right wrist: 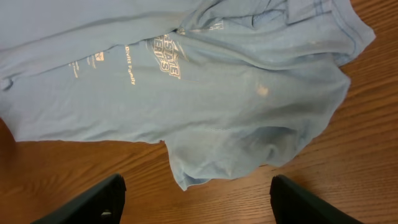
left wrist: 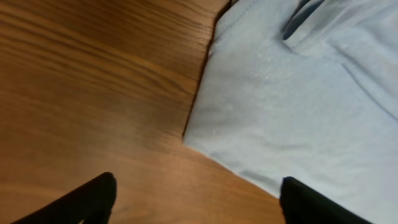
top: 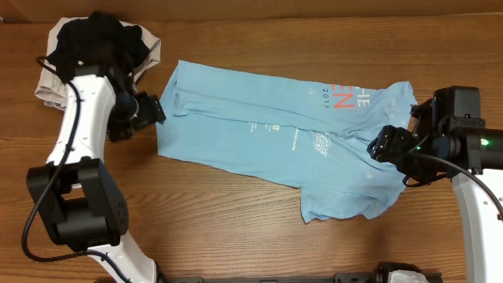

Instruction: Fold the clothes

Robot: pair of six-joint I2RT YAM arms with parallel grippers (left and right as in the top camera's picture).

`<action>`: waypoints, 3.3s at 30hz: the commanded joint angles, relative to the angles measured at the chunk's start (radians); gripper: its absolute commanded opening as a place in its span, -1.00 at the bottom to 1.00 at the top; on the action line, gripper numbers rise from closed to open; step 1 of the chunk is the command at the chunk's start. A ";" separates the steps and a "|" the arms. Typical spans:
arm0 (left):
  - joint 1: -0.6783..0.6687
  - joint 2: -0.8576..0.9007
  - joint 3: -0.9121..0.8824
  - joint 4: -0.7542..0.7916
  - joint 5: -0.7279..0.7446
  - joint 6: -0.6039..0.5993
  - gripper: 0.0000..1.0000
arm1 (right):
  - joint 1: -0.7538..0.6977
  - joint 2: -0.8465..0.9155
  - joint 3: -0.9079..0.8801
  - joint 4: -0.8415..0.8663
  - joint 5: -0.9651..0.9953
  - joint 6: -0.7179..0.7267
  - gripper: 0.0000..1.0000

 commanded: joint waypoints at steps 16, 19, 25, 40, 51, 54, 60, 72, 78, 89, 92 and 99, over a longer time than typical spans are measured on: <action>-0.027 -0.005 -0.364 0.369 0.002 -0.048 0.31 | 0.005 0.000 -0.032 0.031 0.002 0.000 0.40; -0.027 -0.003 -0.387 0.419 0.002 -0.048 0.18 | 0.005 0.000 -0.033 0.034 0.002 0.000 0.34; -0.027 0.000 -0.431 0.482 0.002 -0.048 -0.35 | 0.005 0.000 -0.034 0.031 0.002 0.000 0.22; -0.027 -0.003 -0.400 0.404 -0.001 -0.048 -0.92 | 0.027 0.000 -0.122 0.016 0.003 0.110 -0.17; -0.027 -0.003 -0.346 0.370 0.002 -0.048 -0.91 | 0.284 0.000 -0.415 0.187 0.034 0.485 -0.21; -0.027 -0.003 -0.346 0.379 0.002 -0.059 -0.91 | 0.361 0.000 -0.473 0.221 0.092 0.601 -0.10; -0.027 -0.003 -0.346 0.391 0.001 -0.090 -0.91 | 0.433 0.013 -0.541 0.251 0.253 0.818 0.07; -0.027 -0.003 -0.346 0.397 -0.005 -0.090 -0.92 | 0.433 0.146 -0.618 0.418 0.257 0.876 0.06; -0.027 -0.003 -0.346 0.381 -0.010 -0.089 -0.91 | 0.433 0.181 -0.619 0.417 0.242 0.876 -0.12; -0.017 -0.004 -0.328 0.321 -0.028 -0.081 -0.92 | 0.429 0.180 -0.624 0.371 0.246 0.876 -0.92; -0.003 -0.004 -0.272 0.245 -0.028 -0.081 -0.92 | 0.421 0.154 -0.596 0.315 0.258 0.875 -0.92; 0.016 -0.004 -0.074 0.043 -0.070 -0.016 -0.91 | 0.350 0.044 -0.447 0.167 0.280 0.733 -0.92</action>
